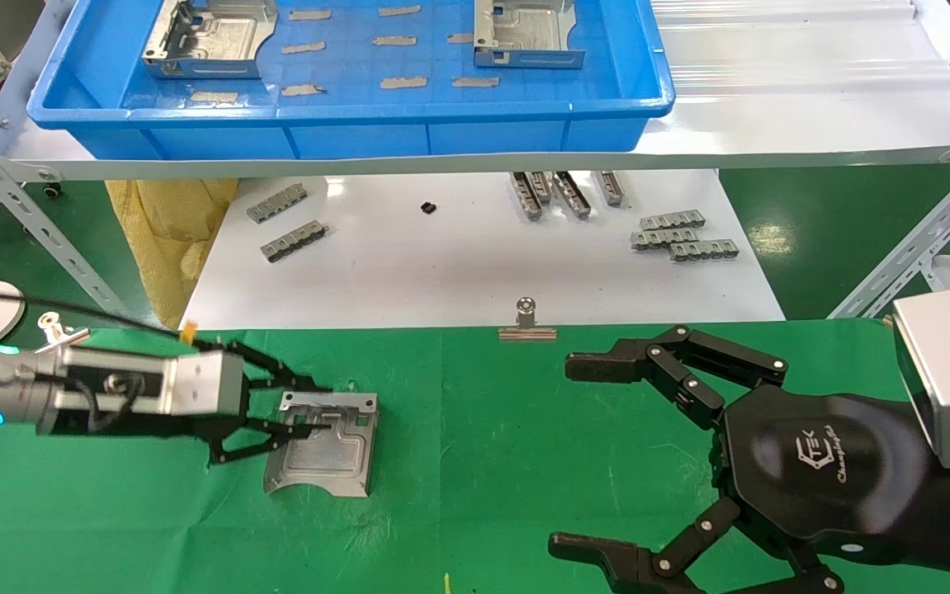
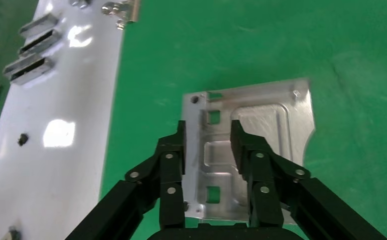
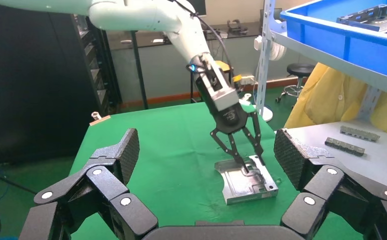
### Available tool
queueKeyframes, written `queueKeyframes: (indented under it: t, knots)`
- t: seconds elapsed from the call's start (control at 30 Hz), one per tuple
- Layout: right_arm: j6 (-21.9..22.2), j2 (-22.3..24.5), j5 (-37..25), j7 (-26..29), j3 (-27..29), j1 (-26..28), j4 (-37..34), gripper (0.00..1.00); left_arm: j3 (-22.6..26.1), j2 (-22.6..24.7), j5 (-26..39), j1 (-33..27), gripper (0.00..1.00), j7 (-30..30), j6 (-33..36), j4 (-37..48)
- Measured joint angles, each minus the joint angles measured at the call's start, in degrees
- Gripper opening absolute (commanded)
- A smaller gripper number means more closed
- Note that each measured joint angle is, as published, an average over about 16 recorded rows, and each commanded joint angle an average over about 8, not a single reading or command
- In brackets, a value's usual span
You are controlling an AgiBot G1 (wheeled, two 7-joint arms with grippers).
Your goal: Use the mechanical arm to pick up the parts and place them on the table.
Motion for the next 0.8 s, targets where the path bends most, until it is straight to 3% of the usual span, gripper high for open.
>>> queueKeyframes:
  t: [0.43, 0.8]
  knots:
    - [0.0, 0.0, 0.0, 0.0, 0.0, 0.0, 0.0, 1.00, -3.6, -0.4, -5.6, -1.2, 1.00, -15.8, 3.7, 6.1]
    - [0.0, 0.0, 0.0, 0.0, 0.0, 0.0, 0.0, 1.00, -4.9, -1.2, -7.3, 0.0, 1.00, -18.7, 3.6, 4.8]
